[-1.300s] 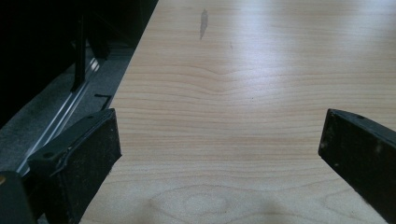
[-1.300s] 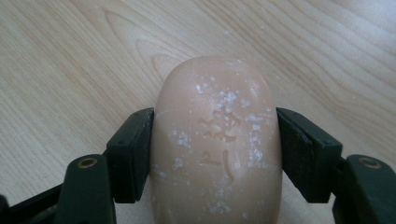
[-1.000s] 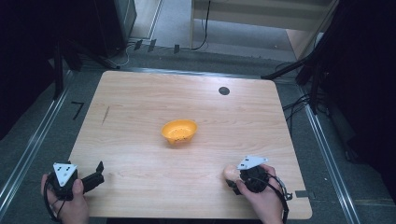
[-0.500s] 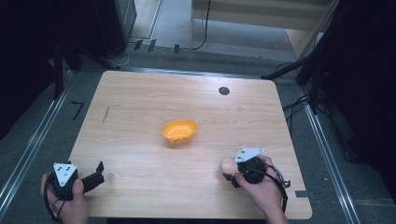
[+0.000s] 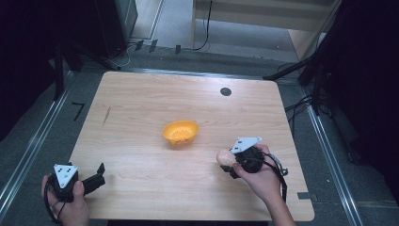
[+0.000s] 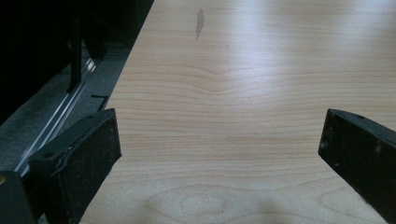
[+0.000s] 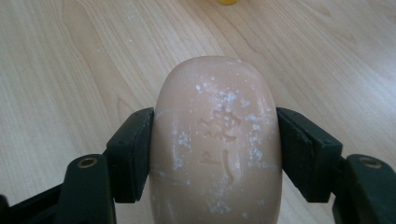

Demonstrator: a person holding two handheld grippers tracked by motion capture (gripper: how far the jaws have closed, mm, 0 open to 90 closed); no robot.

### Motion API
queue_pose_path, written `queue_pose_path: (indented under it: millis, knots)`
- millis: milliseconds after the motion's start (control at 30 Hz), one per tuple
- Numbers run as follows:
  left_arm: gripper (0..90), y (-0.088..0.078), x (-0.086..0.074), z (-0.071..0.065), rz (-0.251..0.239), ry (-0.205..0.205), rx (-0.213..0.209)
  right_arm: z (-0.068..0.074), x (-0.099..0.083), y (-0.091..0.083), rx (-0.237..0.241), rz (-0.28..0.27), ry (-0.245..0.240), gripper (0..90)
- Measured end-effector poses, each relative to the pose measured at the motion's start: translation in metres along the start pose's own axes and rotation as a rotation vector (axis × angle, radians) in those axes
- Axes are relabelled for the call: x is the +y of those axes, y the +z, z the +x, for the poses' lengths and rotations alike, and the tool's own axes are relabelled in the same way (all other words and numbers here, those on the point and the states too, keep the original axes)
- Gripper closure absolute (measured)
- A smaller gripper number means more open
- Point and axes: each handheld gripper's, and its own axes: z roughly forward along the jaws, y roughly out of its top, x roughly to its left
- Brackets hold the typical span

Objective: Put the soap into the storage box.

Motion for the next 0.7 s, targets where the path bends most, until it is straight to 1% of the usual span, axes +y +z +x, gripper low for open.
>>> queue_pose_path:
  millis: [67,100,367,467,633,700]
  knots:
    - [0.0,0.000,0.000,0.000,0.000,0.000,-0.001,-0.002,0.004,0.000,-0.004,0.008,-0.011,33.4]
    - [0.0,0.000,0.000,0.000,-0.001,-0.001,-0.002,-0.003,0.007,0.000,0.002,0.010,-0.012,33.4]
    - [0.0,0.000,0.000,-0.001,-0.001,0.001,-0.002,-0.011,0.026,0.002,0.019,0.019,-0.070,33.3]
    - [0.0,0.000,0.000,0.000,0.000,0.001,-0.003,-0.014,0.031,0.004,0.039,0.014,-0.075,33.4]
    - [0.0,0.000,0.000,0.000,0.000,0.001,-0.004,-0.020,0.039,0.007,0.056,0.000,-0.084,33.4]
    - [0.0,0.000,0.000,0.000,0.000,0.000,-0.004,-0.022,0.042,0.009,0.061,0.003,-0.091,33.4]
